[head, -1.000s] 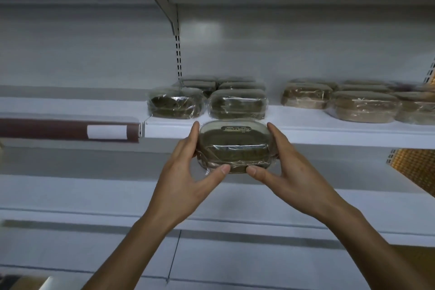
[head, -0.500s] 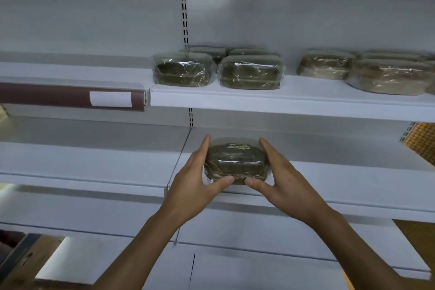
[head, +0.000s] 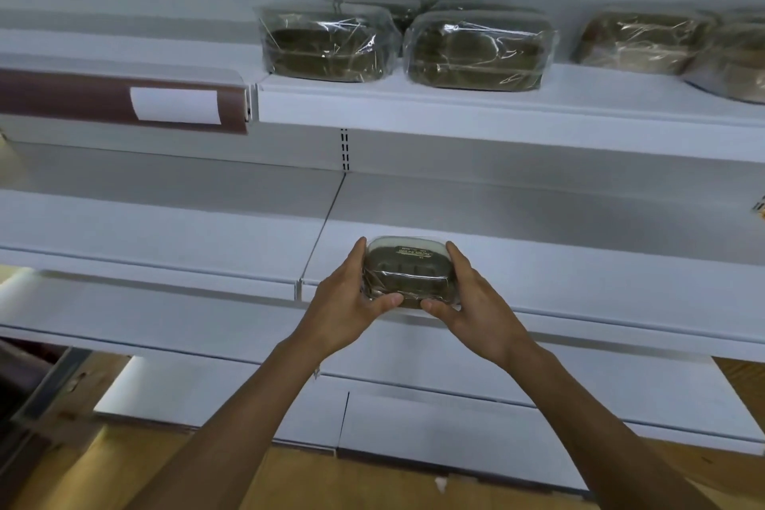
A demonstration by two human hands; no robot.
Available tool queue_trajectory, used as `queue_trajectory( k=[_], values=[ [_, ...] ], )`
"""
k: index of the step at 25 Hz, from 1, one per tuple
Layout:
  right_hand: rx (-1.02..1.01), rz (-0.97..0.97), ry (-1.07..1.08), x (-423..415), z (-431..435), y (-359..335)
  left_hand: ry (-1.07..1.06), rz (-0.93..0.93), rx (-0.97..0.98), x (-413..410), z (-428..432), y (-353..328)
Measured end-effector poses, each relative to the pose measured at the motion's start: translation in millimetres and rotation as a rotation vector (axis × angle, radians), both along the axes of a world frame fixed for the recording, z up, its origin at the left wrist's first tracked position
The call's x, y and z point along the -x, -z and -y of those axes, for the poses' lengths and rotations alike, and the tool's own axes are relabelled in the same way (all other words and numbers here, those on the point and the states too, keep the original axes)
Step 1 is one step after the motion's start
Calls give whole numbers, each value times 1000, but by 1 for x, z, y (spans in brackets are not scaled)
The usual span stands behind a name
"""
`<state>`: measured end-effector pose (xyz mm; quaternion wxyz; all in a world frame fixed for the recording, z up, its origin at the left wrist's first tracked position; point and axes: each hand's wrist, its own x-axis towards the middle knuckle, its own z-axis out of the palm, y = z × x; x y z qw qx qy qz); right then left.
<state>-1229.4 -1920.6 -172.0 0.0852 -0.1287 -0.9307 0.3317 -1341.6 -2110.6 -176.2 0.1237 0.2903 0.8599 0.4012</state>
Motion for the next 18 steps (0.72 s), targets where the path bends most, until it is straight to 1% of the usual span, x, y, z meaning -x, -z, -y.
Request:
queue_trajectory(
  k=[5,8,13,18],
  values=[
    [-64,17,1,26,-2,18,-23,-79,72,16,-1,15],
    [-95,10,-2,34,-6,27,-57,-97,45,22,-4,24],
    [-75,-33,30,40,-14,42,-161,-156,24,23,-13,44],
    [-78,-78,-33,39,-16,40,-191,-95,21,20,-15,40]
  ],
)
